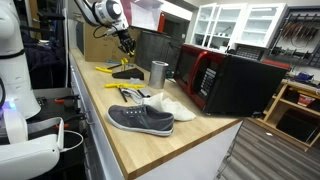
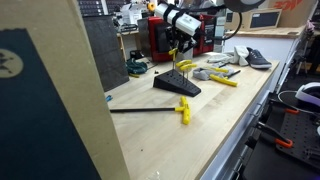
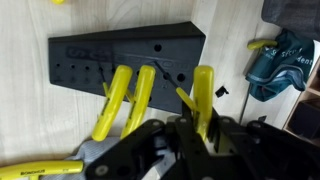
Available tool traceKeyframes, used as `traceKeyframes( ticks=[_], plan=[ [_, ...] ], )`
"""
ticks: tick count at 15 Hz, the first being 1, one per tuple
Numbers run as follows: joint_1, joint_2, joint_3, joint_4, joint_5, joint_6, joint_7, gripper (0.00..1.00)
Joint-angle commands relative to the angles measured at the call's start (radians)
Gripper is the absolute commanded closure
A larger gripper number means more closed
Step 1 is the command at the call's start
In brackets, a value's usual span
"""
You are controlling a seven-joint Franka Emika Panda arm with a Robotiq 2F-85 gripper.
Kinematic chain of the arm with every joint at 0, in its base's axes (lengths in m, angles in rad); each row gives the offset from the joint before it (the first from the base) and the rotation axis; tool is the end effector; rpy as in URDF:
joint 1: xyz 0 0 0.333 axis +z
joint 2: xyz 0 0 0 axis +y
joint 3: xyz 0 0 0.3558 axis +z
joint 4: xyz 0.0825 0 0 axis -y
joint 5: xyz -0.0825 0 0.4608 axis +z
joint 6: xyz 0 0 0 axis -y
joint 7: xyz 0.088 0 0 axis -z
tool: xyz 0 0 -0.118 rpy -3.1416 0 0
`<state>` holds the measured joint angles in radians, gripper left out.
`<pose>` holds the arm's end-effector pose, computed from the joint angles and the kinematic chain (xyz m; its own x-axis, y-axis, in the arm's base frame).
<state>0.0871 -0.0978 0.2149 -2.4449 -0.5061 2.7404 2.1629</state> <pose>0.5272 0.1818 0.3512 0.1084 -0.9842 0.1398 -0.8821 -0.1601 -0.4431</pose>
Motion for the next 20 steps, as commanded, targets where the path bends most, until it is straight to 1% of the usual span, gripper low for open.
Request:
traceKeyframes(
  ticks=[1, 2, 8, 15, 20],
  plan=[
    [0.0, 0.0, 0.0, 0.0, 0.0, 0.0, 0.0, 0.84],
    [0.0, 0.0, 0.0, 0.0, 0.0, 0.0, 0.0, 0.96],
    [-0.009, 0.001, 0.004, 0.016, -0.066, -0.005, 0.03, 0.96],
    [-0.016, -0.006, -0.002, -0.011, -0.056, -0.022, 0.042, 0.96],
    [-0.029, 0.002, -0.002, -0.006, -0.057, -0.022, 0.049, 0.96]
  ],
)
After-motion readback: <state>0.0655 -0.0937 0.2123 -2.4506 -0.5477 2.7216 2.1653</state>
